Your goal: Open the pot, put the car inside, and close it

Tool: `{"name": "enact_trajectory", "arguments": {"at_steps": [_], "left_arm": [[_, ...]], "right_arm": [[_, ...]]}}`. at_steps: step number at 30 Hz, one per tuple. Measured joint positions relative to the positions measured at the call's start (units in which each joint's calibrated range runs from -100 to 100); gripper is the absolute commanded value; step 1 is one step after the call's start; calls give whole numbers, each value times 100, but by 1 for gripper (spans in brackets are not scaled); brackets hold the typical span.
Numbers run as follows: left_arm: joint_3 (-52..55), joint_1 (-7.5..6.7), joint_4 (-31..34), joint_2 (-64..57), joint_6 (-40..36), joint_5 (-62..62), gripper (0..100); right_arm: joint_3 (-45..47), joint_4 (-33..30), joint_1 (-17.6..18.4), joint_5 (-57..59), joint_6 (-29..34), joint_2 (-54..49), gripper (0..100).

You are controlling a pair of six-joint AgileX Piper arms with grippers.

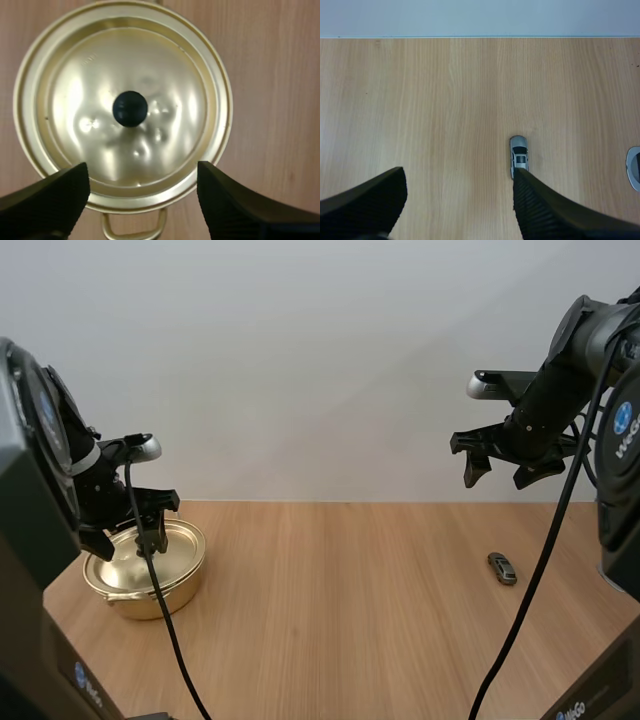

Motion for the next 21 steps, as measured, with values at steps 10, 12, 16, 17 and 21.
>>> {"name": "enact_trajectory", "arguments": {"at_steps": [10,12,16,17,21], "left_arm": [[0,0,-114,16,95,-1002,100],[0,0,-191,64,119,-1089,100],[0,0,-226,279,119,-1109,100],[0,0,-226,343,119,-1109,100],[0,0,-226,554,119,-1132,100]], "right_arm": [[0,0,0,27,0,0,100],[0,0,0,27,0,0,100],[0,0,0,27,0,0,100],[0,0,0,43,0,0,100],[0,0,0,142,0,0,100]]}}
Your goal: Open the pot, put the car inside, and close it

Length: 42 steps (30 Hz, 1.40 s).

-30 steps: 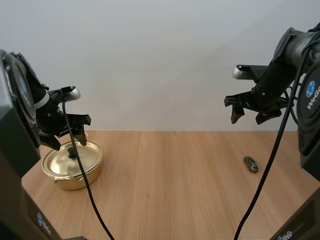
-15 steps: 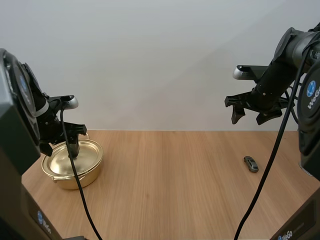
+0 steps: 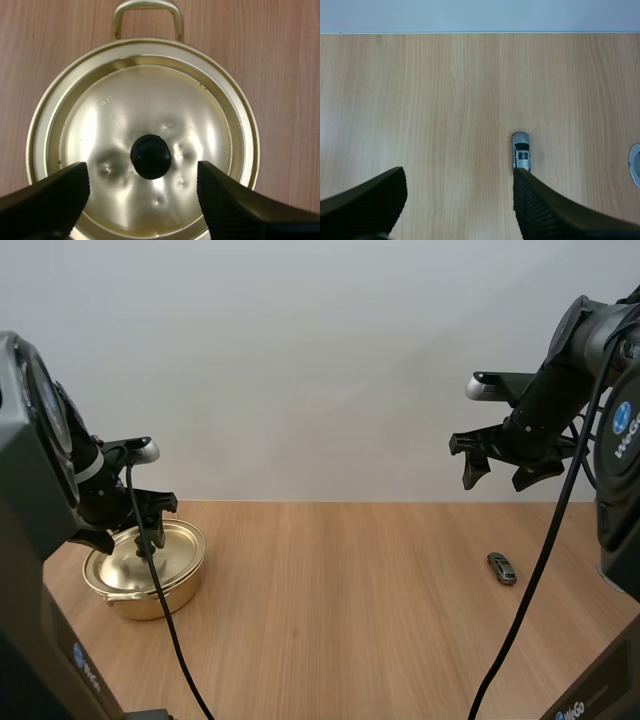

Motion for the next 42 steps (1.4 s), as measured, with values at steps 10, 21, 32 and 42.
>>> {"name": "enact_trajectory", "arguments": {"at_steps": [10,21,32,42], "left_arm": [[0,0,-350,102,474,-270,100],[0,0,-707,106,609,-430,100],[0,0,-472,316,137,104,1],[-182,0,-456,376,99,138,1]], "right_arm": [[0,12,0,0,0,0,100],[0,-1,0,20,0,0,100],[0,-12,0,20,-13,0,100],[0,-90,0,20,-13,0,100]]}}
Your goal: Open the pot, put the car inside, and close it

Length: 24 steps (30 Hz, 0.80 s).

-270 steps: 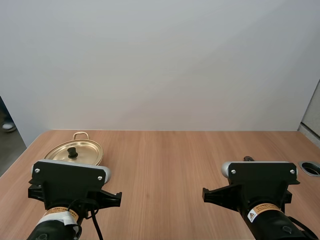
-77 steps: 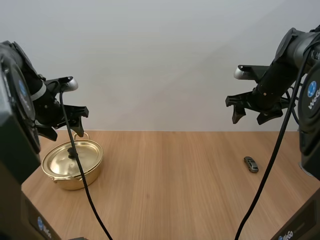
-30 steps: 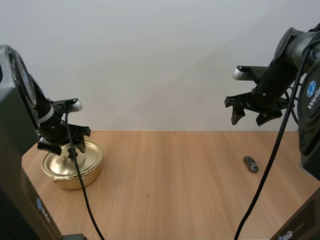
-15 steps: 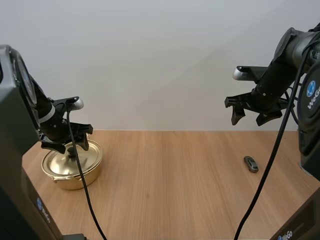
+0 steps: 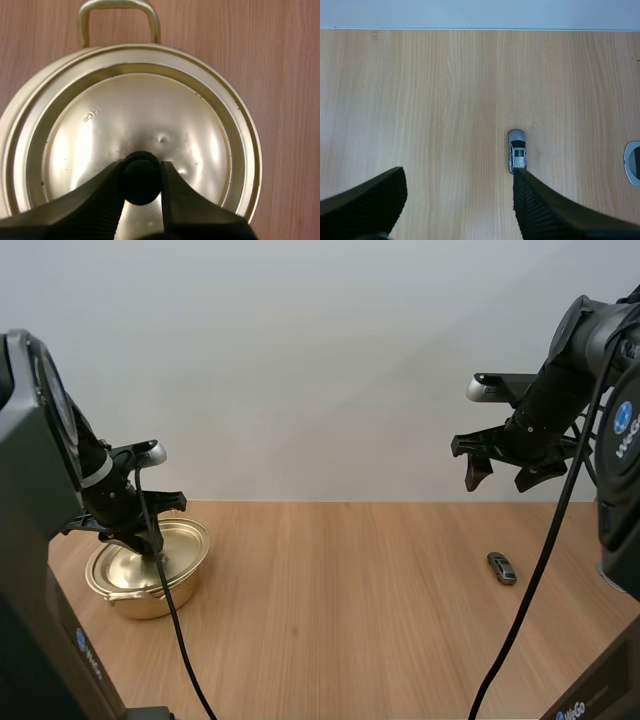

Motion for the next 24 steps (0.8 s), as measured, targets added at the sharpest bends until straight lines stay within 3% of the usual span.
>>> {"name": "enact_trajectory", "arguments": {"at_steps": [14,24], "left_arm": [[-1593,0,-291,-1280,169,1307,1],[-1620,0,-469,-1919,371,1411,1]], "right_arm": [[450,-448,0,-1231,-16,494,100],[683,-808,0,-1424,301,1453,100]]}}
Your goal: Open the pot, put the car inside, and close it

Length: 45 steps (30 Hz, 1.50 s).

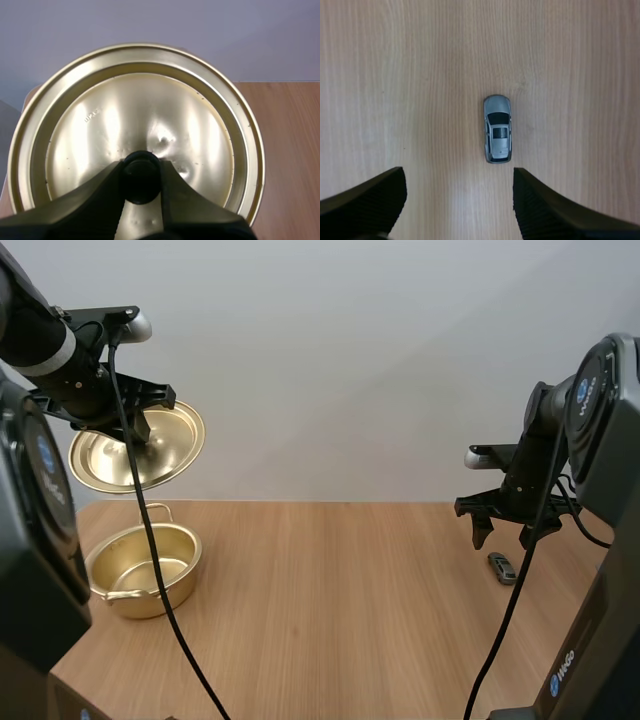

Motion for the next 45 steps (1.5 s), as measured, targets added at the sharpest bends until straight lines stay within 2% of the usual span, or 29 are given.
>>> {"name": "enact_trajectory", "arguments": {"at_steps": [8,12,19,28,36,45], "left_arm": [[0,0,-98,0,20,0,1],[0,0,-98,0,20,0,1],[0,0,-121,0,20,0,1],[0,0,-121,0,20,-3,1],[0,0,-121,0,20,-3,1],[0,0,-121,0,20,-3,1]], "right_arm": [[0,-280,-15,-516,141,391,100],[0,-552,-137,-810,376,578,100],[0,-571,-320,-1070,377,829,100],[0,-71,-320,-1105,106,854,100],[0,-37,-320,-1420,64,854,100],[0,334,-320,-1279,-137,1202,100]]}}
